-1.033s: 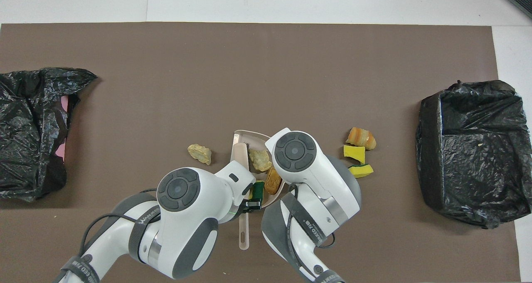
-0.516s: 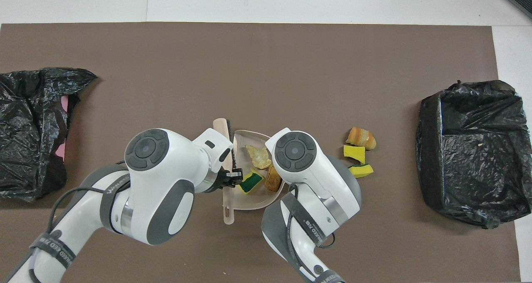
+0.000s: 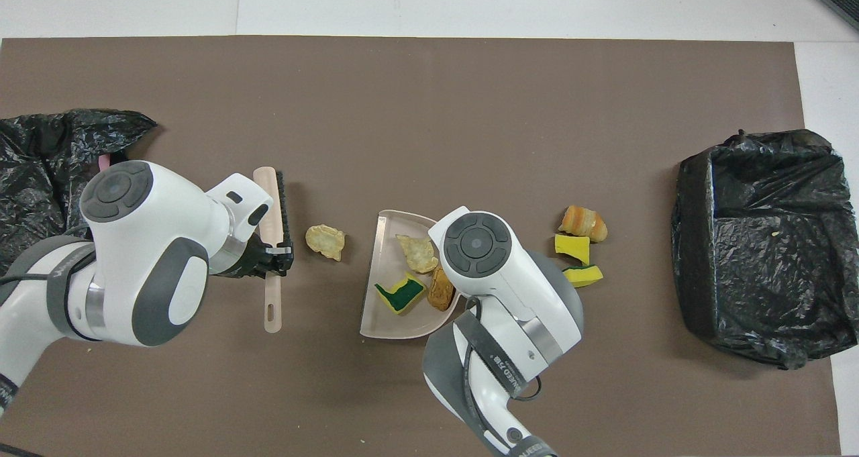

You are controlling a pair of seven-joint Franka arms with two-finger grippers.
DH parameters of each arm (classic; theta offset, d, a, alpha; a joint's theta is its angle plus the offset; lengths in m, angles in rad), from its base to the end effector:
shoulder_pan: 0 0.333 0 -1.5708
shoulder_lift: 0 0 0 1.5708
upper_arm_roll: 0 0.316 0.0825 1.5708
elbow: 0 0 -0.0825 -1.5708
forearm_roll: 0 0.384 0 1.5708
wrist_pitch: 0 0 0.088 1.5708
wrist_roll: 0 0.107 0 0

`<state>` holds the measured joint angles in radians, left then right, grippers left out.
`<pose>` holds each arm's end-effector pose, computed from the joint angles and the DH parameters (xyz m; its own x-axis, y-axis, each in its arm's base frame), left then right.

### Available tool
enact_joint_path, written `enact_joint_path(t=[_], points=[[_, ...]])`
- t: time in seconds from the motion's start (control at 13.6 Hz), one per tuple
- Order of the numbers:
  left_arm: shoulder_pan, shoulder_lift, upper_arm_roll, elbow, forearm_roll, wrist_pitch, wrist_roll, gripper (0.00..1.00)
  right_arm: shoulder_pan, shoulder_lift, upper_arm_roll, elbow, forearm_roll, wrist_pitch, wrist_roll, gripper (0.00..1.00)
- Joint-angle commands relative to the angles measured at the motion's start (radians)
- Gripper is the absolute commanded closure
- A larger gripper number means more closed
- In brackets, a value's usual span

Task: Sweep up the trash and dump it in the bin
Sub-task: 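Sweep the sponge and bread into the dustpan with the left gripper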

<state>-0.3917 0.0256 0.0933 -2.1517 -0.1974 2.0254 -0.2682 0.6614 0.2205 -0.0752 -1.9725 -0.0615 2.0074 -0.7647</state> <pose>0.4980 -0.1651 0.3776 0.9792 0.0580 -0.1944 0.0808 -0.9905 0.1113 0.4816 0.3169 0.3456 0.1771 0.9677 -0.1794 0.9778 -0.1938 -0.0802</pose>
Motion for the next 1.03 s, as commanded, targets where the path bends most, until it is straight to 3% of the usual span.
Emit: enact_joint_path(t=[0.0,0.59,0.96], points=[[-0.001,0.01,-0.014,-0.084,0.016,0.108,0.056,1.0,-0.008,-0.021,0.002,-0.023,-0.014,-0.016,0.004,1.0],[-0.289,-0.012,-0.023,-0.112,-0.011,0.136,0.098,1.0,-0.009,-0.021,0.002,-0.025,-0.014,-0.018,0.005,1.0],[-0.245,-0.01,-0.015,-0.105,-0.019,0.108,0.118,1.0,-0.008,-0.021,0.002,-0.025,-0.014,-0.019,0.005,1.0]])
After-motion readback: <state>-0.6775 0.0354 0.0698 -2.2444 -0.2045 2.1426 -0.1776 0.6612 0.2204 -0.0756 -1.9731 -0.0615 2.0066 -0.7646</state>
